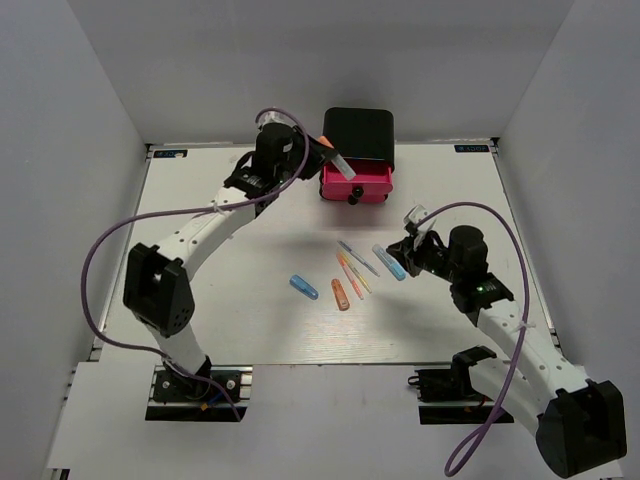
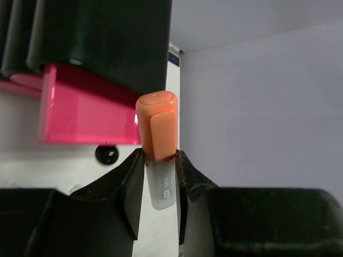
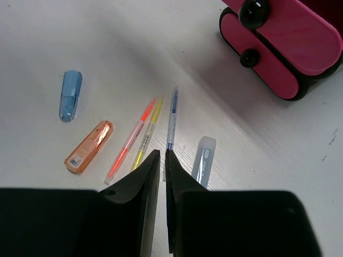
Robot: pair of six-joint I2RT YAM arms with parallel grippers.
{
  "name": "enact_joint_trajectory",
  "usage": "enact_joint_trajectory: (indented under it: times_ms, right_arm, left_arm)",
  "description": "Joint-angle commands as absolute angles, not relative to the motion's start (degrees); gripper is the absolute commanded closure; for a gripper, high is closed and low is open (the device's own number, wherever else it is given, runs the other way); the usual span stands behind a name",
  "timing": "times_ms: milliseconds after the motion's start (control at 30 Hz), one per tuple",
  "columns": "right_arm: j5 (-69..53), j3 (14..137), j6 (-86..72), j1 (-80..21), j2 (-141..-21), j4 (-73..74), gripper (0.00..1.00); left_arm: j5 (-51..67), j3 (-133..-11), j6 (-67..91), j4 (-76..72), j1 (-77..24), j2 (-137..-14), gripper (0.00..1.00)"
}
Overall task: Sort the stationery into containers
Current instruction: Place the pen in the drawer.
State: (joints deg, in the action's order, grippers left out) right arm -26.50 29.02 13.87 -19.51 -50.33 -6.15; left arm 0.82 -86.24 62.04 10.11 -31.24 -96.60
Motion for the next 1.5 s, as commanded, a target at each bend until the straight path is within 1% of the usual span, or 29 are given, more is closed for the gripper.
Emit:
enact_joint_trajectory:
  times_ms: [0,133,400,467,567,600,633,667,733,767,833,967,1000,1400,1467]
  right_arm:
    - [-24.26,28.39,13.62,-19.25,-48.7,-8.26,0.85]
    - [-22.85,27.42,13.36,-19.34,-47.02,-7.91,0.85]
    - [-21.1,25.31,12.04,-19.25,-43.59,-8.0,0.84]
    - [-20.4,25.05,12.22,-19.16,-43.33,-8.08,0.84]
    - [-20.3,24.87,12.04,-19.16,-43.33,-8.44,0.84]
    - [-20.3,24.96,11.95,-19.16,-43.33,-8.52,0.82]
    - [-20.39,24.79,11.95,-19.07,-43.33,-8.61,0.82]
    - [-20.3,24.87,11.87,-19.16,-43.5,-8.61,0.79]
    - [-20.3,24.7,11.78,-19.07,-43.5,-8.7,0.77]
    - [-20.3,24.78,11.86,-19.16,-43.42,-8.61,0.75]
    - [-20.57,24.79,11.78,-19.07,-43.51,-8.61,0.74]
    - [-20.57,24.87,11.6,-18.99,-43.42,-8.53,0.74]
    - [-20.74,24.87,11.69,-18.98,-43.68,-8.53,0.72]
    - [-20.92,24.79,11.34,-19.07,-43.68,-8.44,0.72]
    - [-20.74,24.79,11.34,-19.07,-43.68,-8.52,0.71]
  left_arm:
    - [0.71,-91.12,65.47,3.62,-31.99,-101.75,0.93]
    - [-1.58,-96.32,66.27,3.6,-32.61,-106.51,0.93]
    - [-7.99,-99.93,67.41,2.55,-35.41,-113.02,0.94]
    - [-8.69,-102.03,67.41,3.86,-36.56,-114.34,0.92]
    - [-9.84,-102.66,66.88,5.54,-37.09,-115.4,0.89]
    - [-10.37,-102.66,66.88,6.15,-37.61,-115.4,0.86]
    - [-10.37,-102.66,66.88,6.76,-37.62,-115.4,0.81]
    - [-10.89,-102.66,66.19,6.77,-37.62,-115.4,0.74]
    - [-11.43,-102.66,66.18,7.29,-38.14,-115.4,0.7]
    - [-12.03,-102.66,66.18,7.29,-38.14,-115.4,0.66]
    - [-12.65,-102.66,65.66,7.82,-38.14,-115.93,0.62]
    - [-13.18,-104.76,65.65,9.57,-38.14,-117.07,0.62]
    - [-13.18,-105.46,65.65,9.58,-38.14,-117.07,0.62]
    - [-17.75,-107.93,67.41,15.02,-38.14,-118.83,0.63]
    - [-17.75,-107.93,67.41,15.03,-38.14,-118.83,0.58]
